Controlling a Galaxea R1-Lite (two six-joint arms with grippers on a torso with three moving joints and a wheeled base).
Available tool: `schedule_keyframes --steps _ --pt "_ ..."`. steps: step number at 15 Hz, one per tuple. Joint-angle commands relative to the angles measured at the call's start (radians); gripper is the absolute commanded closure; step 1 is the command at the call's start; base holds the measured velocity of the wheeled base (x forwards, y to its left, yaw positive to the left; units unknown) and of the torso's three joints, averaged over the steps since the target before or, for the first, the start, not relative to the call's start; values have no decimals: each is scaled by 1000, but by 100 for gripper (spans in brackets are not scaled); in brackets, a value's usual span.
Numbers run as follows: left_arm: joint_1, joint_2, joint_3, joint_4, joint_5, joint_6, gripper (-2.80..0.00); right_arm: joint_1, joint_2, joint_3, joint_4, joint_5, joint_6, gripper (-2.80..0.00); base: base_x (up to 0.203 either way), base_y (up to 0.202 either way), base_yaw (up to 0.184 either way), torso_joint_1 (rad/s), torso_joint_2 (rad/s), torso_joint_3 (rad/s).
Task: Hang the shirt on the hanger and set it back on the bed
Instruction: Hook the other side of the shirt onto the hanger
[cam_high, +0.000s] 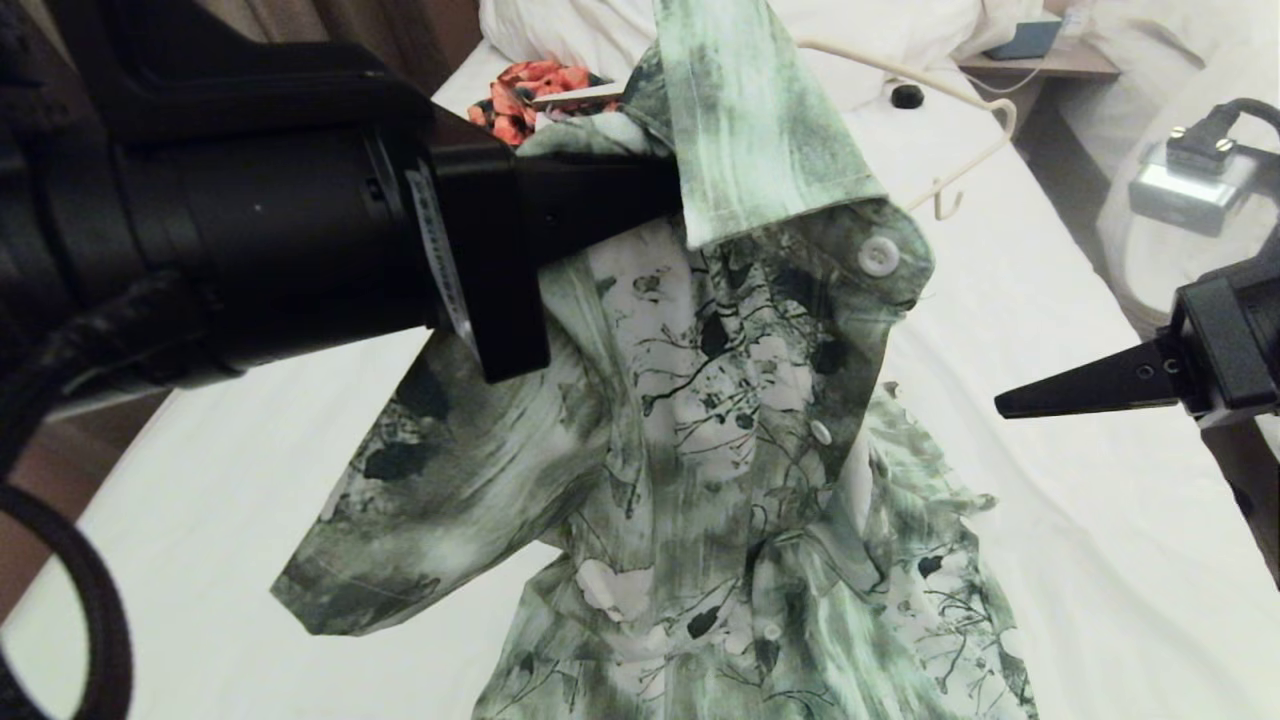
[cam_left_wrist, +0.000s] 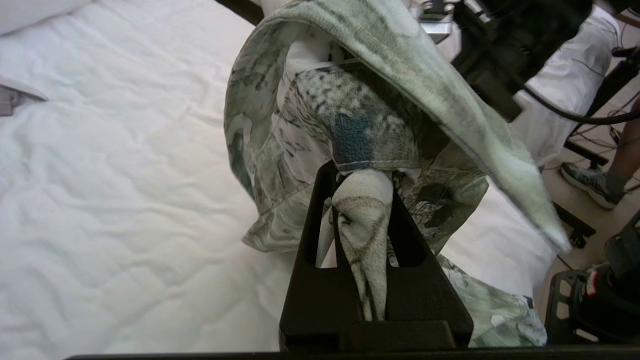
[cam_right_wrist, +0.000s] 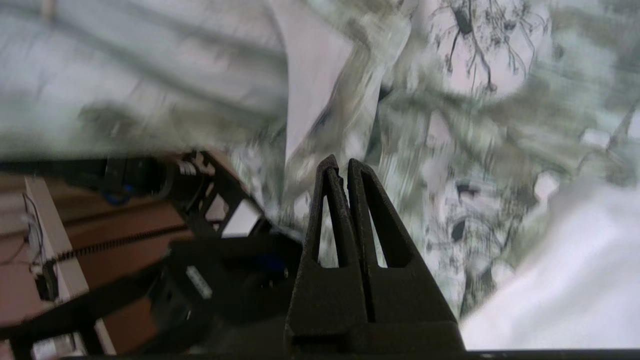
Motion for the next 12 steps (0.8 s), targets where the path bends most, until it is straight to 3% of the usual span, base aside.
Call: schedule_keyframes --steps 1,4,5,6,9,12 --pt "0 0 -34 19 0 1 0 5 27 29 -35 4 10 0 0 0 0 0 0 0" --pt "0 2 -64 25 12 2 0 7 72 59 -108 4 30 0 0 0 0 0 0 0" --pt "0 1 -68 26 14 4 0 9 87 66 -142 4 41 -237 0 0 0 0 0 0" --pt "0 1 -70 26 14 4 0 12 102 77 -178 4 49 -280 0 0 0 0 0 0" --pt "2 1 -71 26 14 5 0 34 145 89 -277 7 124 -280 0 0 0 0 0 0" --pt "4 1 -86 26 14 5 0 43 158 196 -503 30 189 -280 0 0 0 0 0 0"
